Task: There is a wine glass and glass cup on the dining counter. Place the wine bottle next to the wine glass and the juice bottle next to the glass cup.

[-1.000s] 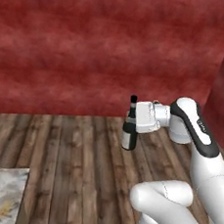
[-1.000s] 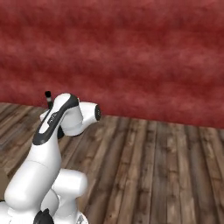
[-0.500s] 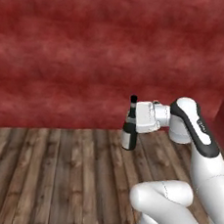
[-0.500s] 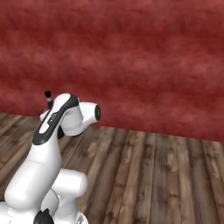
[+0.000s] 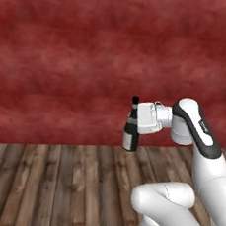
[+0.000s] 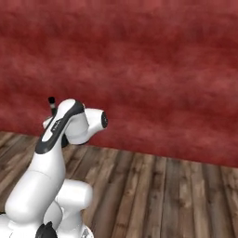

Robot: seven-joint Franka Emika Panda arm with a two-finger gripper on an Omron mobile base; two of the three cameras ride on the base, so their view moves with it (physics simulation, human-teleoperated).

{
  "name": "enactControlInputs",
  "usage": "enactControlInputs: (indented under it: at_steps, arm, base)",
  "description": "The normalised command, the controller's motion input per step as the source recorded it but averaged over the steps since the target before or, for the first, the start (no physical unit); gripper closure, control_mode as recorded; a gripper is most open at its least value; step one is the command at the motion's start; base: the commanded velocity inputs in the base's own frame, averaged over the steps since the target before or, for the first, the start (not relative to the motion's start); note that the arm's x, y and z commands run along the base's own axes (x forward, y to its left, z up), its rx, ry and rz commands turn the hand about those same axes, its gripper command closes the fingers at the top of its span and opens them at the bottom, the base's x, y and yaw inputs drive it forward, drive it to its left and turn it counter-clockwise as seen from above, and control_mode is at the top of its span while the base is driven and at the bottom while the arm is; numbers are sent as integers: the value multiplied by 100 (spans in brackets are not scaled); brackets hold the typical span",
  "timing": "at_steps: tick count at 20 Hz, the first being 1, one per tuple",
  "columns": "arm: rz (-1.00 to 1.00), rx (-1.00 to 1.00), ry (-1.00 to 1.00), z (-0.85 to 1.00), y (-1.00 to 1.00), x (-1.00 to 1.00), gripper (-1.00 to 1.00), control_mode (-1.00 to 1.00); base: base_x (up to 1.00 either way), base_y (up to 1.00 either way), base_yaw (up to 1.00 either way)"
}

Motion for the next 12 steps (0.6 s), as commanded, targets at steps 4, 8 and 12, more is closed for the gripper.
enactControlInputs:
  at_steps: [4, 8, 12]
  arm:
    - [0, 0, 0, 0, 0, 0, 100, 100]
    - [0, 0, 0, 0, 0, 0, 100, 100]
    - [0, 0, 0, 0, 0, 0, 100, 100]
  base:
    - [71, 2, 33]
    - [59, 0, 44]
    - [45, 0, 51]
